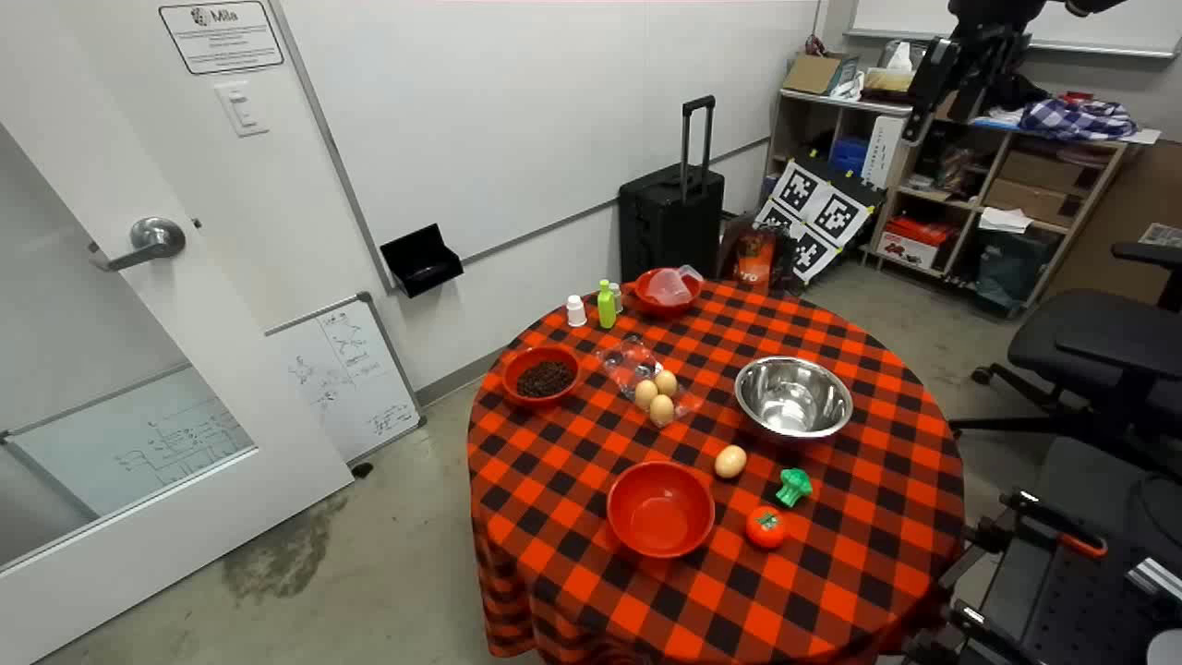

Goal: Get the egg on the table and put it in the silver bowl

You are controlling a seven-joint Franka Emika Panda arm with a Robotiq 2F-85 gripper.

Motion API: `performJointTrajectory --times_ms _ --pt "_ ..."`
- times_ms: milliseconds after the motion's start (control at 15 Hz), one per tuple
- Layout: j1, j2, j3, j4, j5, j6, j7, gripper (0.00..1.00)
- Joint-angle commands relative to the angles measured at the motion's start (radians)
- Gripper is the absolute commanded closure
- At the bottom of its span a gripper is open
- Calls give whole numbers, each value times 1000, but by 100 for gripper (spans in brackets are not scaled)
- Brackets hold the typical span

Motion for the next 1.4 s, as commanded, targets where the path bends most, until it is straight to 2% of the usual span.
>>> performJointTrajectory --times_ms 0,133,600,1000,1333 --pt "4 1 -3 2 -1 -2 1 0" --pt "12 7 -12 9 1 -4 -53 0" --pt "79 58 -41 25 13 41 -415 0" --pt "132 145 -40 9 38 180 -687 0" --pt "166 249 -16 -17 140 307 -938 0"
